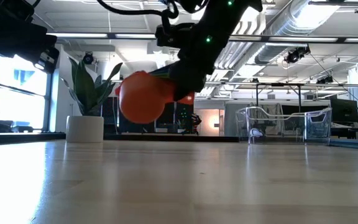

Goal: Nest measuring cups in basket
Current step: Put the stacked measuring cups into the transparent bin

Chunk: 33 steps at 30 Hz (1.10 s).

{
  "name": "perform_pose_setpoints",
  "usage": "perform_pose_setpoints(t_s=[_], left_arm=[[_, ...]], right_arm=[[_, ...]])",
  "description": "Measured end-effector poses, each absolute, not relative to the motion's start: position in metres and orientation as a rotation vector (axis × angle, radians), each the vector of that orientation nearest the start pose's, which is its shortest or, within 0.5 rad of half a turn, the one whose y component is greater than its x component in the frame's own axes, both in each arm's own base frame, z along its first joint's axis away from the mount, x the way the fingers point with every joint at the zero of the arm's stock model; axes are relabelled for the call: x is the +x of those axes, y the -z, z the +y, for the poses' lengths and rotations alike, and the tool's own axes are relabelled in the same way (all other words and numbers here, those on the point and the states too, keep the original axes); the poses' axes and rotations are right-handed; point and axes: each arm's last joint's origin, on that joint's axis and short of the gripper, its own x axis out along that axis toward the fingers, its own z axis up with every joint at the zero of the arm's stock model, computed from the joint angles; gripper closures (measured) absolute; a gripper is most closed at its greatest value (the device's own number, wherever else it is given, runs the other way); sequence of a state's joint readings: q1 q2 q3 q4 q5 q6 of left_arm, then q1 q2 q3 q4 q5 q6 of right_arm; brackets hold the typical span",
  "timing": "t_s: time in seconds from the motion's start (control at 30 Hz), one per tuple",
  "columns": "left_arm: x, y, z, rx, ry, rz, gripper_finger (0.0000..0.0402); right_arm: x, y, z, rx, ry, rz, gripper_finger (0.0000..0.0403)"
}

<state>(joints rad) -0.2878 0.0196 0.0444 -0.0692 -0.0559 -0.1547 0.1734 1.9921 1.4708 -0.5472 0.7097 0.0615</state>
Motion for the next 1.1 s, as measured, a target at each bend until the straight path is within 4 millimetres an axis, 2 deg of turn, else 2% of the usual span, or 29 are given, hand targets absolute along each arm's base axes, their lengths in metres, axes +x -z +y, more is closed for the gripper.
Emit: perform_pose_setpoints(t_s=[0.47,1.1], left_arm=[[0.093,-0.170,-0.026,-0.146,0.227,0.061,0.0326],[0.093,-0.170,-0.026,-0.146,0.223,0.061,0.0326]], right_arm=[[0.391,-0.228,0.042,-0.610,0.774,0.927,0.0385],[0.333,-0.249,0.013,-0.635,1.177,0.968,0.0385]])
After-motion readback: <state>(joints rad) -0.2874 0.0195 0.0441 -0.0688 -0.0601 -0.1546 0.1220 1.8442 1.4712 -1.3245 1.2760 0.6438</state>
